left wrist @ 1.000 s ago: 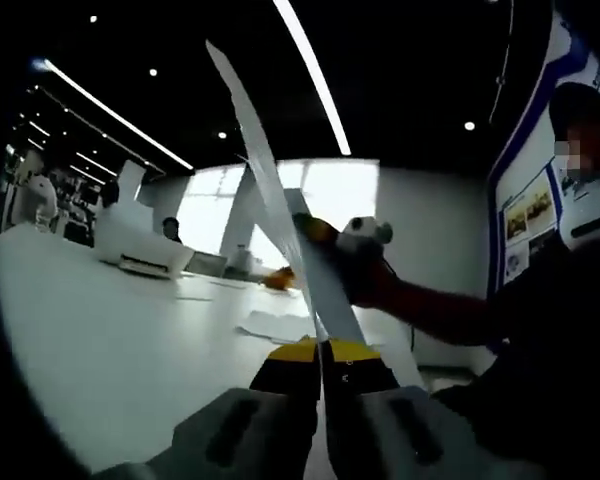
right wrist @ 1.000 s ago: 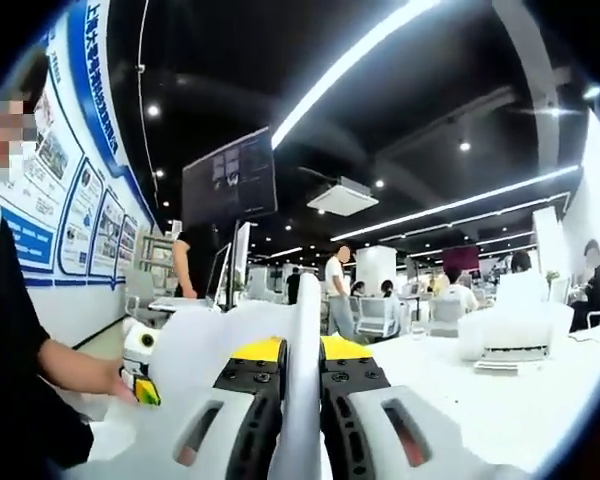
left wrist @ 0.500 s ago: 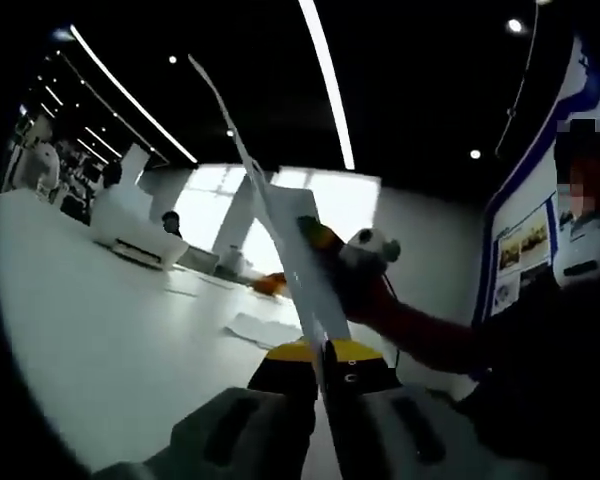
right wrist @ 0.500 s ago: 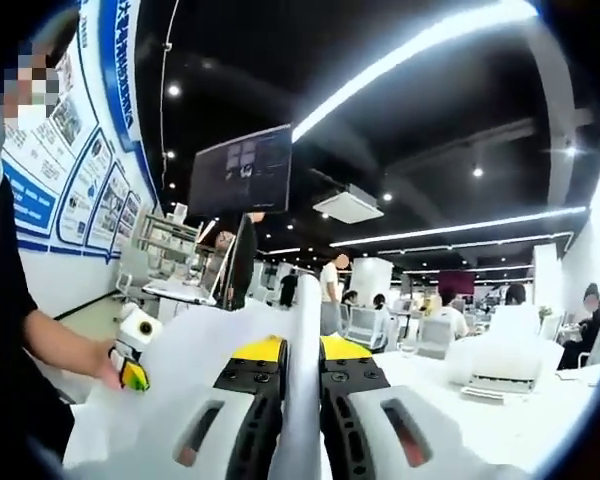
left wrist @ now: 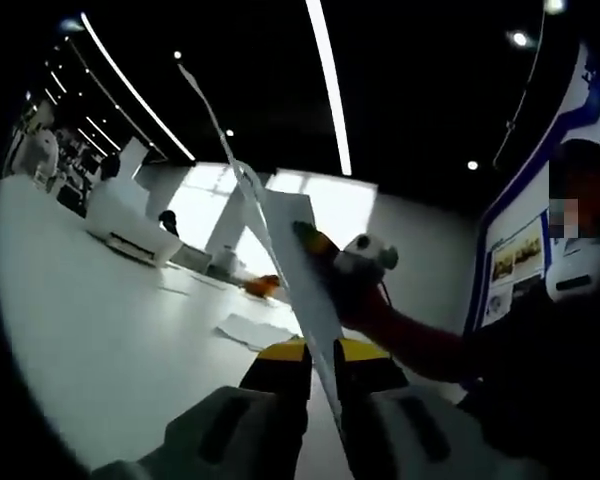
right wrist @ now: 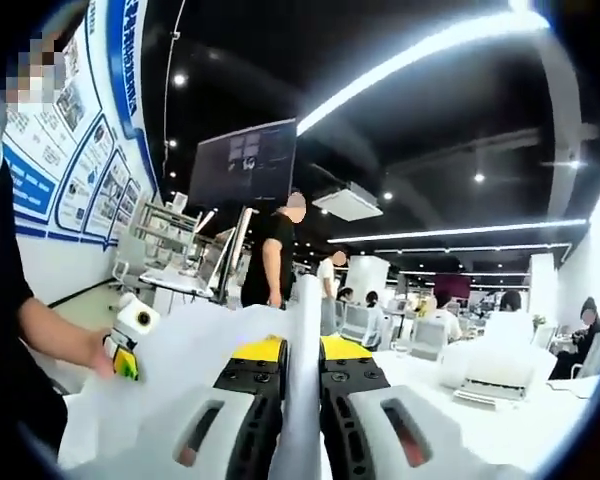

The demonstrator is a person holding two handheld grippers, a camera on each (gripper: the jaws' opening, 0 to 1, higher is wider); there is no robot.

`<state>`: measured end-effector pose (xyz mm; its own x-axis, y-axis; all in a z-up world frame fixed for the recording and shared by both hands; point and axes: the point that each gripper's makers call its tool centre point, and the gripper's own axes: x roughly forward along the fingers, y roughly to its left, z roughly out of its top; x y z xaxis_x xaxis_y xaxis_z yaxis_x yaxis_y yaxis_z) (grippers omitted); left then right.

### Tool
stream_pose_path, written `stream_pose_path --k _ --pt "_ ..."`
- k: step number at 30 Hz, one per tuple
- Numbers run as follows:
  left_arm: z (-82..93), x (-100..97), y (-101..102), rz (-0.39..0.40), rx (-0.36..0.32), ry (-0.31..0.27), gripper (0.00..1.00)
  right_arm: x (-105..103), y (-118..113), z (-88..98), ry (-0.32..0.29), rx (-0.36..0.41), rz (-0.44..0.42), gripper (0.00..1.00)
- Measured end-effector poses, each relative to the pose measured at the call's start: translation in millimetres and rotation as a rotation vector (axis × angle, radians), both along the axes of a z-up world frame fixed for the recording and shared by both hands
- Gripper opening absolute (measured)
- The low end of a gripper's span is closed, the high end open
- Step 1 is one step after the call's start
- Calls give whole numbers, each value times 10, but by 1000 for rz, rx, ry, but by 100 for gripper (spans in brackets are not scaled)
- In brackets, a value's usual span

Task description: Organize the stack of printing papers by aligning and flattening the scattered papers on the table

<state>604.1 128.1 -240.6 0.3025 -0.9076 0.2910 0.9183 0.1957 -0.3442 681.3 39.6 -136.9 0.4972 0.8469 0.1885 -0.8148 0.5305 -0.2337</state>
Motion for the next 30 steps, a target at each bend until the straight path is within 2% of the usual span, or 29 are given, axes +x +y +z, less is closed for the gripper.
stream_pose_path --k 11,22,30 --pt "-4 7 2 3 -2 5 15 74 106 -47 50 25 -30 8" --pt "8 7 27 11 -10 2 16 -11 290 -90 83 57 -29 7" --pt "14 7 40 17 -14 1 16 -19 363 -120 123 104 -72 6"
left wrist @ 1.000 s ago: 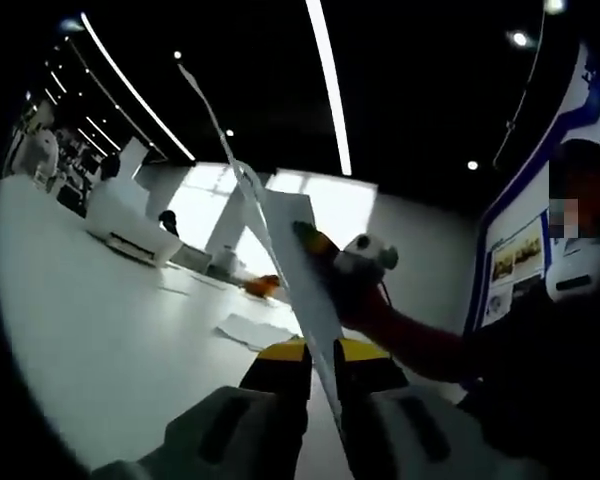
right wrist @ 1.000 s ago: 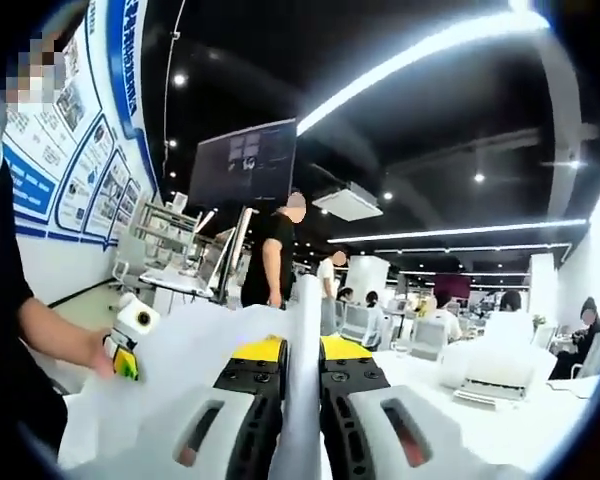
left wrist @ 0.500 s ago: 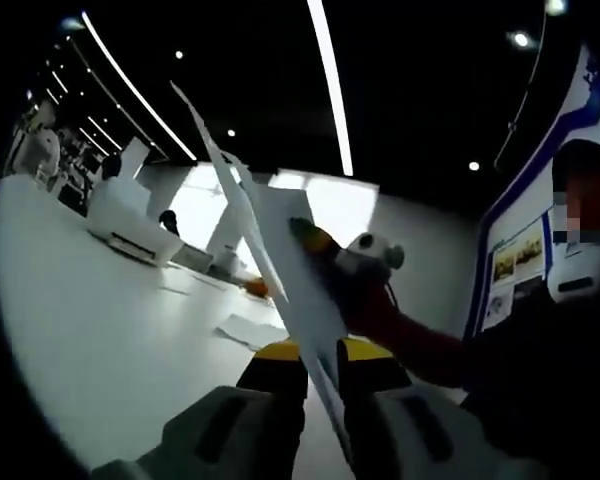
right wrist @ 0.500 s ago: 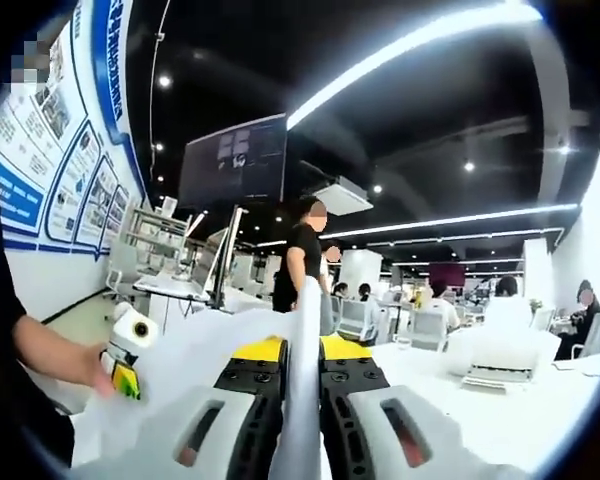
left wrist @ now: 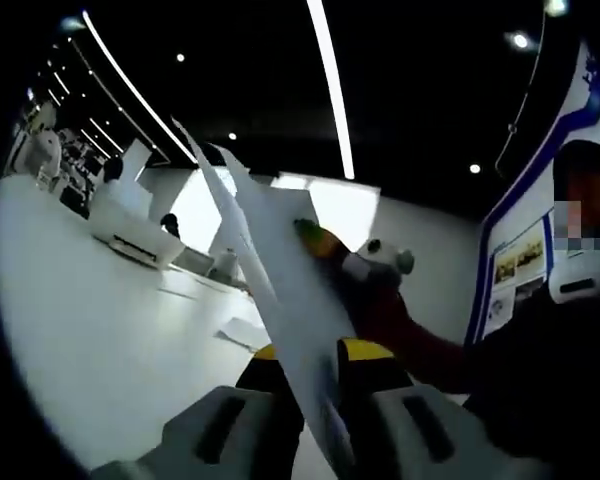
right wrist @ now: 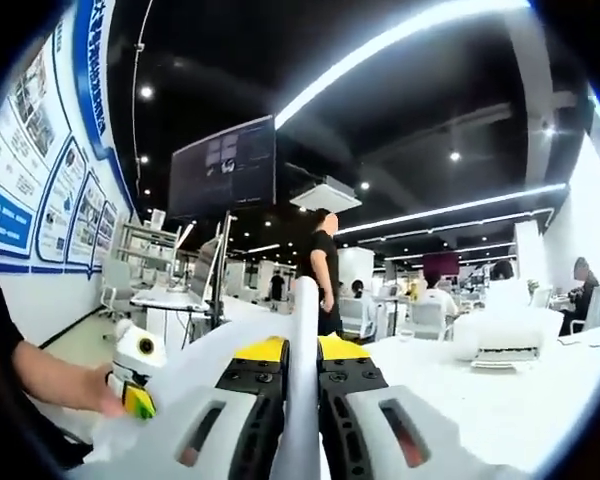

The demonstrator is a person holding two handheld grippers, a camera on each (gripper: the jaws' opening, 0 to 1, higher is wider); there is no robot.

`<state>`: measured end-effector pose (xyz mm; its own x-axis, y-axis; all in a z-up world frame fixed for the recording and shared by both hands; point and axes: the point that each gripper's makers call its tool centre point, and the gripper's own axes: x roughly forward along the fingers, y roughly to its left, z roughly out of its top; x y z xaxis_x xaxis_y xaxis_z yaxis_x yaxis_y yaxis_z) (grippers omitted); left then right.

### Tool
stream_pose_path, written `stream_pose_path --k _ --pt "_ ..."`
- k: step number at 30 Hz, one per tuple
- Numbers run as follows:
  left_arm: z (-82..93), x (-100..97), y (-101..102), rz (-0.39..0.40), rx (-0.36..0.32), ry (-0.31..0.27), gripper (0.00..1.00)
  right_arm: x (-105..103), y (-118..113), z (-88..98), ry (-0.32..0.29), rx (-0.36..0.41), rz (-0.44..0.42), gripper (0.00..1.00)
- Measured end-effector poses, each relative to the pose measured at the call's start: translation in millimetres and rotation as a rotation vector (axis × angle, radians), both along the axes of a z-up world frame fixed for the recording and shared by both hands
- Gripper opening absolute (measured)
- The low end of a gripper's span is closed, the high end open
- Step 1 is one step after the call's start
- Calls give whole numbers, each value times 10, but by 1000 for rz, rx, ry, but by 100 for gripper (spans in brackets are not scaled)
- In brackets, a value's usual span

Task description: Organize the stack of printing papers by aligning and flattening the scattered papers on the table

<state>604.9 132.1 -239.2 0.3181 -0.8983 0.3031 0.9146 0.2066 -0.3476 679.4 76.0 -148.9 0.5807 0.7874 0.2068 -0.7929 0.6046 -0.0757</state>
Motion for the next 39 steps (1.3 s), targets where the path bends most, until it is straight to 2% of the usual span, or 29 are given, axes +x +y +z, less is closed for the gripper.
stream_pose_path --k 7,10,14,17,21,25,31,39 --pt "18 22 35 16 -13 -3 15 89 -103 -114 89 94 -55 6" --pt "24 29 45 20 -19 -4 15 101 -134 -171 149 143 -61 6" --pt "26 38 55 28 -18 -10 15 52 -155 -197 193 158 -59 6" --pt "33 48 65 33 -23 -12 14 6 -156 -221 207 157 -76 6" --pt "33 61 72 39 -25 -9 14 -84 -31 -343 184 93 -100 7" --pt "24 66 67 44 -18 -12 14 -117 38 -355 172 83 -105 7" --pt "28 79 69 51 -19 -15 15 -110 34 -290 157 113 -127 7" --pt "40 88 72 57 -23 -20 15 -60 -23 -418 196 161 -196 7"
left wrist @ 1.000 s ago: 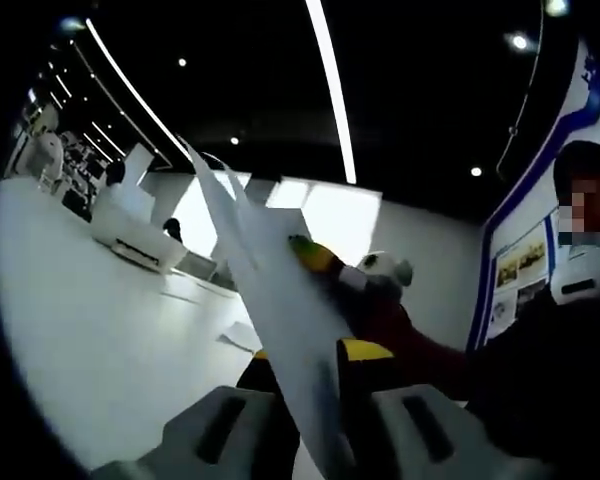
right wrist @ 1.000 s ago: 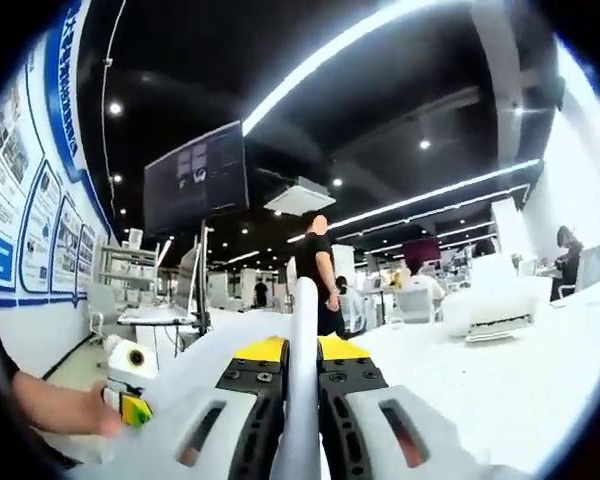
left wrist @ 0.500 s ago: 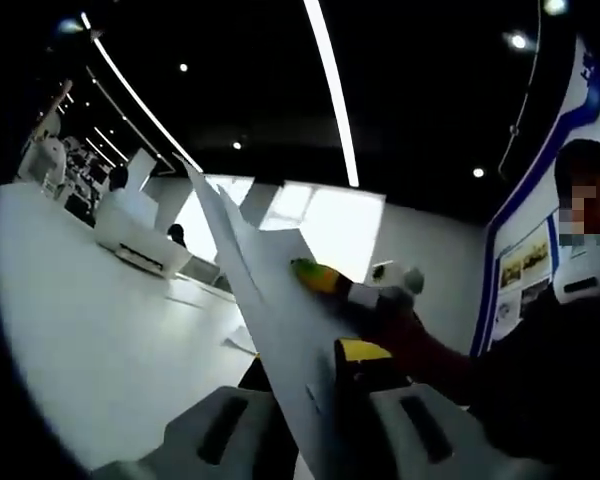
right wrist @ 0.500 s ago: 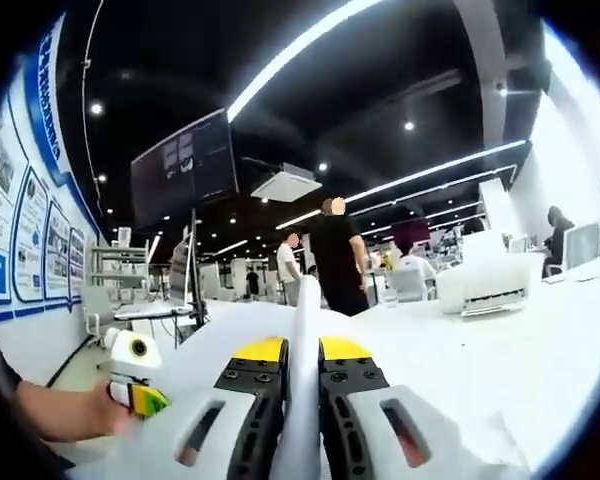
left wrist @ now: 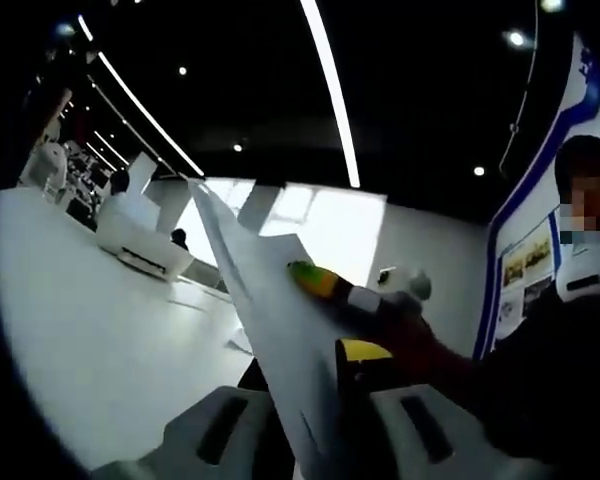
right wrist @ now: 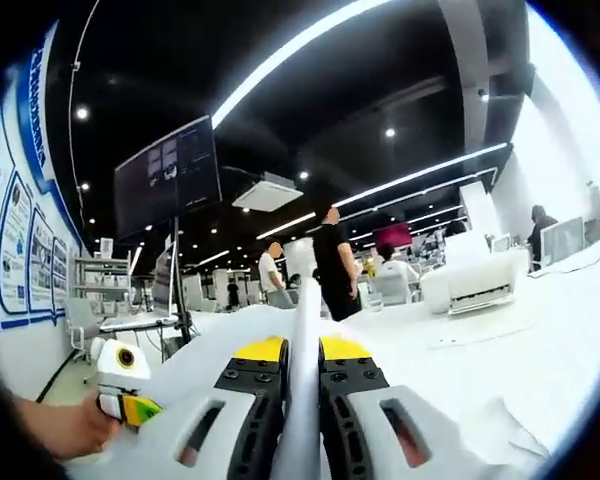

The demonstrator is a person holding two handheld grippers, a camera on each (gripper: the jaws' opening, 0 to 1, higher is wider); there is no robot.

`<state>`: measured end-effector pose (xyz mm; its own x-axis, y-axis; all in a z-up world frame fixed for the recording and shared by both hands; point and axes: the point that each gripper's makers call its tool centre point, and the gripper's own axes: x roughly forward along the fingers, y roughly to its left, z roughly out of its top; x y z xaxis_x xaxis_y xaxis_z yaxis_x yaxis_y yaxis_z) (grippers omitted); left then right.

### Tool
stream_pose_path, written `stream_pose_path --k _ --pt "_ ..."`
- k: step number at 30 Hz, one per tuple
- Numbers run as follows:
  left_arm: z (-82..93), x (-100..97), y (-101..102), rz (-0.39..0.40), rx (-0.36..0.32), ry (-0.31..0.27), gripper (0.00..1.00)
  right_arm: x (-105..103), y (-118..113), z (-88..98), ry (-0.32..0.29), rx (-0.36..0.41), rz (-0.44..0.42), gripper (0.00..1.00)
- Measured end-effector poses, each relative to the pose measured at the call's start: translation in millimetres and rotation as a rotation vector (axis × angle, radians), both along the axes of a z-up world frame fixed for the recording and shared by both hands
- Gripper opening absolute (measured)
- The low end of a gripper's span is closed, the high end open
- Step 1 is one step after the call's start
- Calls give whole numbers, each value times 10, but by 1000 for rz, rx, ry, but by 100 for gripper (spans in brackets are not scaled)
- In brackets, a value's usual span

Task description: Organize the stack of printing papers by aligning and flattening the scattered papers on the table

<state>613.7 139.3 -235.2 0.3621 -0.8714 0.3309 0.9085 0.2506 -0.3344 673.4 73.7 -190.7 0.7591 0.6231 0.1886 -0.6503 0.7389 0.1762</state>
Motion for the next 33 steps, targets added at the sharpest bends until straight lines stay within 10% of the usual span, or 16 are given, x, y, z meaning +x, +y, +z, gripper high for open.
stream_pose_path --k 33 --pt "-25 11 37 17 14 -15 11 -28 140 -60 14 38 2 7"
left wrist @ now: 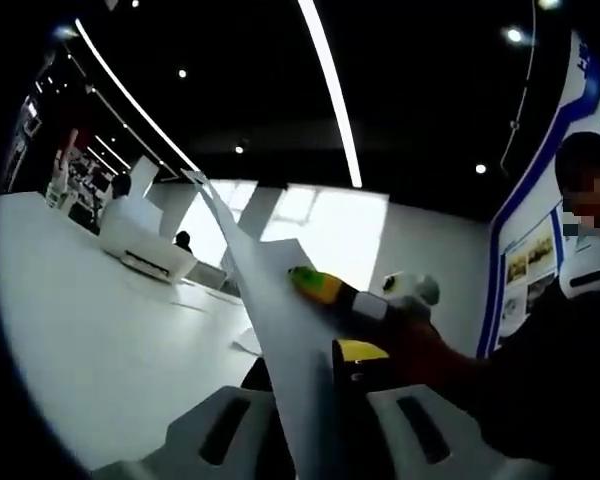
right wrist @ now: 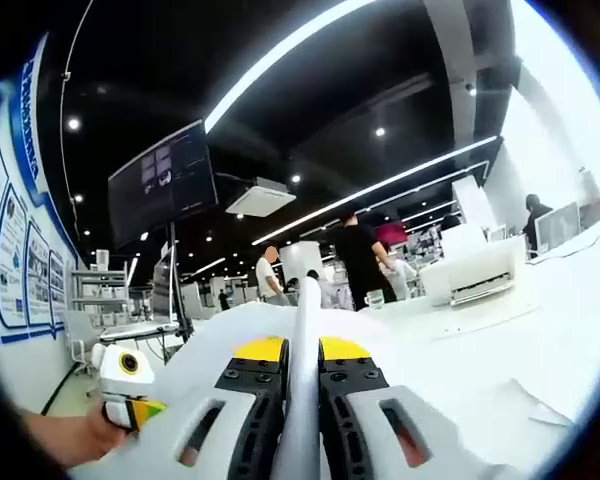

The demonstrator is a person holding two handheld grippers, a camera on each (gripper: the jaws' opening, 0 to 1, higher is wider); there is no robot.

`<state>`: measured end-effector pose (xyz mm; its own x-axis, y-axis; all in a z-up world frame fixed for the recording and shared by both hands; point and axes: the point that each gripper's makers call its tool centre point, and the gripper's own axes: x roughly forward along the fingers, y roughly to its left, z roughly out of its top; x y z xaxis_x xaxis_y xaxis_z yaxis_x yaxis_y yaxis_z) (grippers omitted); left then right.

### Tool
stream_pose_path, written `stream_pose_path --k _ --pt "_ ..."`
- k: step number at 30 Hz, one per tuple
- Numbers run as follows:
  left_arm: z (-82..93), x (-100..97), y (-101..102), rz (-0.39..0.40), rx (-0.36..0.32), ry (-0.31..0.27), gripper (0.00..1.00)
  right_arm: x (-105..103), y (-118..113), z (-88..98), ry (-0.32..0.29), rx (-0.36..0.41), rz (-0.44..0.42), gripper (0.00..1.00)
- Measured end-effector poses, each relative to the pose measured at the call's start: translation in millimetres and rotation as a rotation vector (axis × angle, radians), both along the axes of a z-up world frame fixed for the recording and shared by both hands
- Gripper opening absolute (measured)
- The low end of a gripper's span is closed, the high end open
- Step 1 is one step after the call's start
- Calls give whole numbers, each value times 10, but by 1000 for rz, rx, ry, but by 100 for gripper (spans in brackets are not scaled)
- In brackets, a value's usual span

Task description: Organize the stack of printing papers by aligning and flattening the scattered papers on the table

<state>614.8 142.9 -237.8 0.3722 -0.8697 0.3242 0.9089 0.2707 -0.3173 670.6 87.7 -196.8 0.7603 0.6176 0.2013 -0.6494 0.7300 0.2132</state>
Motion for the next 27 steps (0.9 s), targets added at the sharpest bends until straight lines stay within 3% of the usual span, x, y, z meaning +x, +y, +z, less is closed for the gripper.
stream_pose_path --k 6,16,21,24,27 --pt "-13 -13 -9 6 20 -26 6 -17 1 -26 0 1 15 10" --pt "4 -28 21 11 12 -36 6 -8 -133 -16 -16 3 -4 28" --pt "38 -37 61 14 -13 -37 6 45 -307 10 -35 0 -69 49" --pt "87 -73 75 4 -38 -51 6 134 -460 -1 -15 39 -122 70" --pt "107 -100 63 -4 -41 -65 6 145 -454 -28 20 93 -74 76"
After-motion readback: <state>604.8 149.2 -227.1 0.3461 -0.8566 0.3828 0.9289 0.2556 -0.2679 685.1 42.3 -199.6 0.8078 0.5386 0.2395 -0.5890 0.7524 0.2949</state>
